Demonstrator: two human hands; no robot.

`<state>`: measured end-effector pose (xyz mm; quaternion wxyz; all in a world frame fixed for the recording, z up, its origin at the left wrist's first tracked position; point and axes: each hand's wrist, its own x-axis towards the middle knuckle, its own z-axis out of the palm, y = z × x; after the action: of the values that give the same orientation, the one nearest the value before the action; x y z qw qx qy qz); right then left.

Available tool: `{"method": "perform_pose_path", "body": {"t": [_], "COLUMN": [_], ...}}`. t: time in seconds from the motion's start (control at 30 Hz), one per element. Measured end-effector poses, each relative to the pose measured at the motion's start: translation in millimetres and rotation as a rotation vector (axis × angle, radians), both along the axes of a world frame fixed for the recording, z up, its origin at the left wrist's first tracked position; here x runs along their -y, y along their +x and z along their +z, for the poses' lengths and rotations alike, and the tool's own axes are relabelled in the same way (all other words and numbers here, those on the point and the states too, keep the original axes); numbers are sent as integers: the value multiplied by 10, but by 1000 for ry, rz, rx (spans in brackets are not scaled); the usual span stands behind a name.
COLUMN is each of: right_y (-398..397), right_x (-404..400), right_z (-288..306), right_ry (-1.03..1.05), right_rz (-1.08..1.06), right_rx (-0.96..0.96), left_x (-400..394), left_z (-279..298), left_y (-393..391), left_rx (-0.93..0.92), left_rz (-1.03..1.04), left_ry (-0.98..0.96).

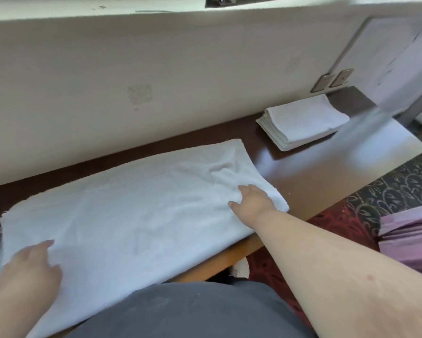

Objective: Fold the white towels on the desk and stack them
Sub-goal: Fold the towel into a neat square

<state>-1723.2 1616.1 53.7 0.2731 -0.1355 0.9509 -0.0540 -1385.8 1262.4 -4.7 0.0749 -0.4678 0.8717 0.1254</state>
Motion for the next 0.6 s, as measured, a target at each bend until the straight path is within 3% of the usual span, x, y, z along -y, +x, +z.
{"method": "perform_pose_path", "body": {"t": [0.13, 0.27, 0.43, 0.6], "right_y": [-426, -867, -1092, -1171], "right_x": [-427, -824, -1088, -1245], "right_z": [-64, -266, -460, -571], "right_ry": [-112, -164, -207, -255], "right_rz": [-156, -219, -74, -43], "right_rx": [-126, 90, 248, 402], "left_x": [-728, -1426, -1958, -2074], "left_z": [535, 739, 707, 477], "left_y": [-1161, -2575, -4122, -4919], "left_rx": [110, 13, -54, 249], "left_rz": [-318, -548, -417, -449], "left_ry": [41, 162, 373, 332]}}
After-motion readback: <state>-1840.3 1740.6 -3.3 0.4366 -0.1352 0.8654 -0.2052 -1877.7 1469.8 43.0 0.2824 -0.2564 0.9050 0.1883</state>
